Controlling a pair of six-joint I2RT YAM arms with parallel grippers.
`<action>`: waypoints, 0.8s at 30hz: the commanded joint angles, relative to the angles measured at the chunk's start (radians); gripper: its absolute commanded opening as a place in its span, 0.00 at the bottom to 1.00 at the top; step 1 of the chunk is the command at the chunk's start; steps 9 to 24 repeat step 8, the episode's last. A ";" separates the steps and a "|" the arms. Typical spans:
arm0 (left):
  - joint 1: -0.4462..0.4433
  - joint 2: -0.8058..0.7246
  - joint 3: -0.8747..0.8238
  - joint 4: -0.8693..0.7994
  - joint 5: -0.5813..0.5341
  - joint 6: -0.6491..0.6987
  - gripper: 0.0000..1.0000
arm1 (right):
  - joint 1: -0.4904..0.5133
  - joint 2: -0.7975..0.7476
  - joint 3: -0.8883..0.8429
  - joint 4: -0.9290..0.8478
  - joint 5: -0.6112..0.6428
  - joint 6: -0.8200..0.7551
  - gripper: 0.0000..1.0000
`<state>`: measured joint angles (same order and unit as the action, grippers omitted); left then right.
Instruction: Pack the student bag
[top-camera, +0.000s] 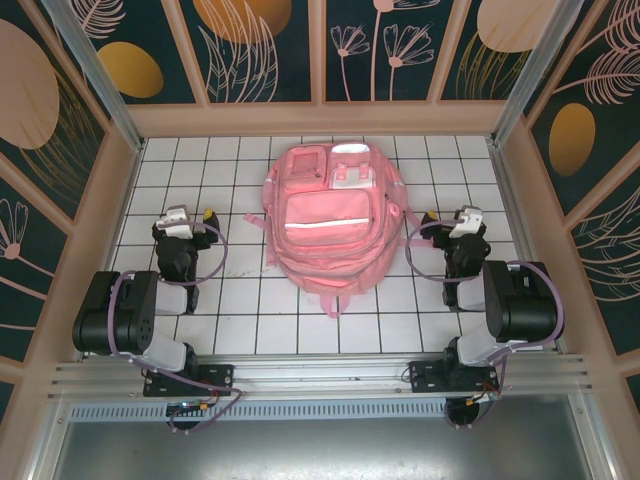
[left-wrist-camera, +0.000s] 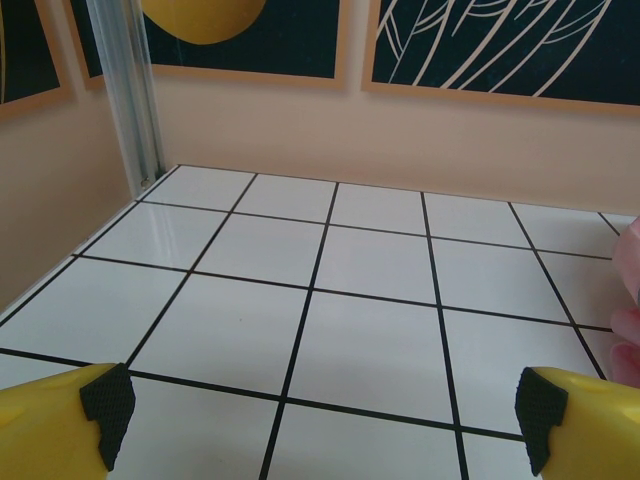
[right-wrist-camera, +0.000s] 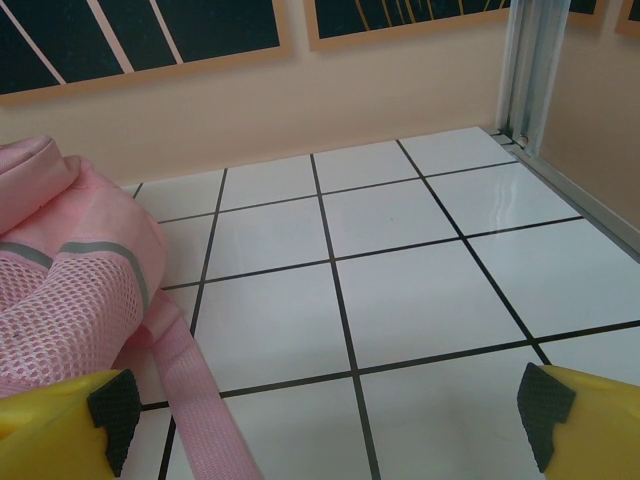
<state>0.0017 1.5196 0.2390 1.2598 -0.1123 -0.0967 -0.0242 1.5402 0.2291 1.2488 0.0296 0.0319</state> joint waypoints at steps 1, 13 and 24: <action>0.002 -0.001 -0.003 0.012 0.008 0.017 0.99 | 0.003 0.000 0.000 0.008 0.010 -0.012 0.99; 0.002 -0.001 -0.002 0.009 0.014 0.018 0.99 | 0.003 -0.001 0.000 0.008 0.010 -0.011 0.99; 0.002 -0.001 -0.002 0.009 0.014 0.018 0.99 | 0.003 -0.001 0.000 0.008 0.010 -0.011 0.99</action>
